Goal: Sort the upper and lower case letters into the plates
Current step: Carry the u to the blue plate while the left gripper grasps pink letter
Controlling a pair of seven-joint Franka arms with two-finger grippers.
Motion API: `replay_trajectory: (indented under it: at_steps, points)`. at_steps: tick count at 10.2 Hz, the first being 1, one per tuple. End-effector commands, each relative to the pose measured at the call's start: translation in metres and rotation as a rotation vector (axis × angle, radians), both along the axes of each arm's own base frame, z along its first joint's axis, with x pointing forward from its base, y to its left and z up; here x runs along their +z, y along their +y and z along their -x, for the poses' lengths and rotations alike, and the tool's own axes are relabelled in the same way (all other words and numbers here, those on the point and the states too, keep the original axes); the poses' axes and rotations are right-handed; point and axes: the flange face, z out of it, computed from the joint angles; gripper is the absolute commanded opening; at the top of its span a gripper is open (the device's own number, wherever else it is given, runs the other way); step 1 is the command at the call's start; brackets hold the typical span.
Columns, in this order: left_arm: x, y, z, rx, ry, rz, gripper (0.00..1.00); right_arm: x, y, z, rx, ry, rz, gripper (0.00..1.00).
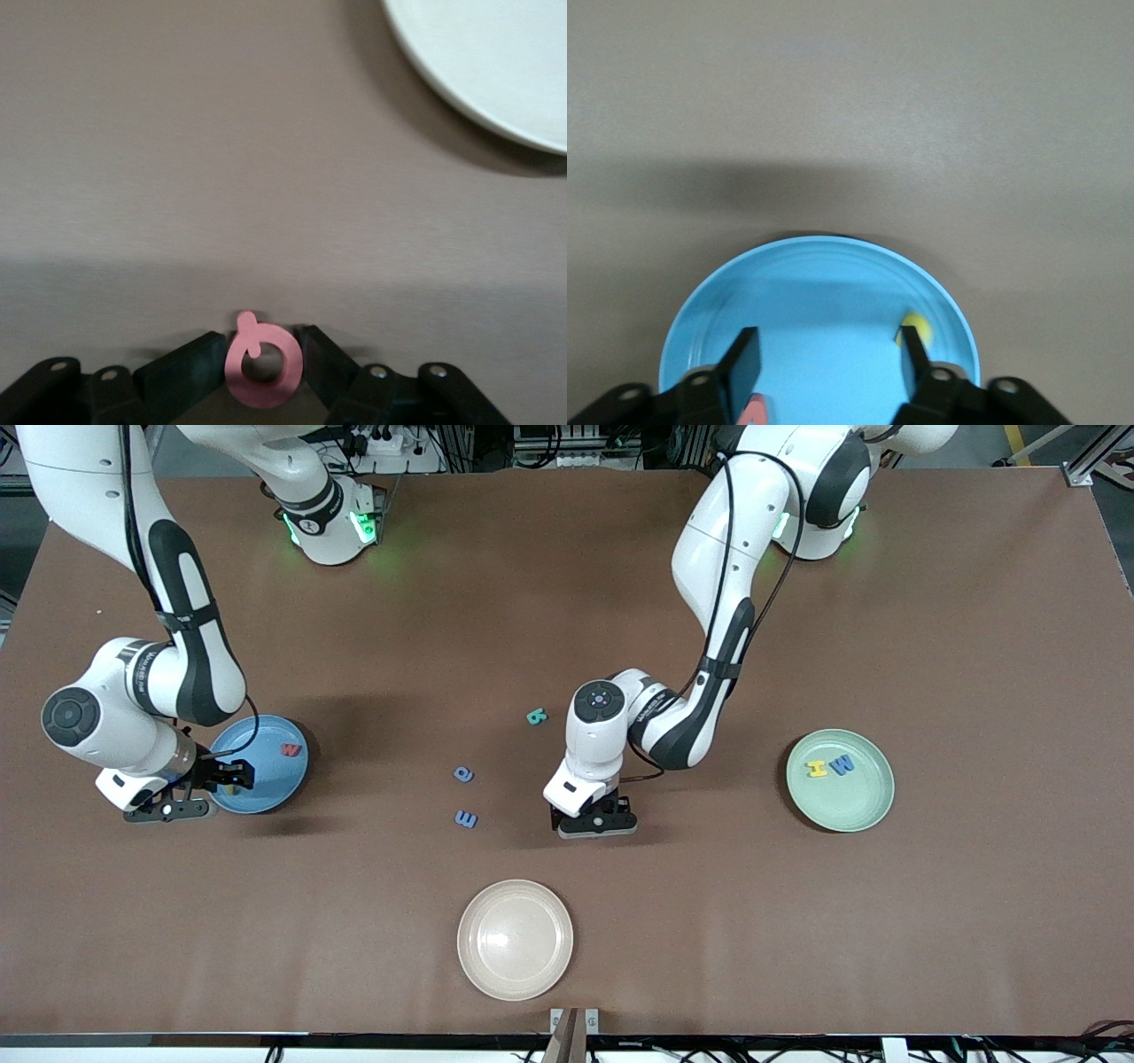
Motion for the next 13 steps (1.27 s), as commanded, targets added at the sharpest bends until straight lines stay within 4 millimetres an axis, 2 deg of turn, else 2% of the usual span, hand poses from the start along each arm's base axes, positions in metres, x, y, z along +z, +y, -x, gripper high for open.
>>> replay_trajectory:
  at_steps: [1,3,6,9,10,11,13]
  points:
    - [0.029,0.033,-0.021,0.001,0.071,-0.04,0.13,0.002,0.03,-0.005,0.043,0.011,-0.012,1.0]
    - [0.045,0.048,-0.03,-0.021,0.116,-0.047,0.13,0.011,0.065,-0.017,0.093,0.032,-0.035,1.0]
    - [0.061,0.065,-0.037,-0.025,0.156,-0.07,0.13,0.019,0.15,-0.028,0.255,-0.002,-0.068,1.0]
    - [0.089,0.105,-0.054,-0.154,0.238,-0.074,0.14,0.019,0.227,-0.034,0.418,-0.034,-0.094,1.0]
    - [0.089,0.122,-0.059,-0.173,0.271,-0.09,0.14,0.016,0.246,-0.034,0.463,-0.035,-0.093,1.0]
    - [0.103,0.138,-0.064,-0.224,0.284,-0.102,0.18,0.007,0.269,-0.03,0.523,-0.025,-0.095,1.0]
    - [0.105,0.178,-0.067,-0.337,0.387,-0.147,0.18,-0.011,0.31,-0.018,0.687,-0.019,-0.089,1.0]
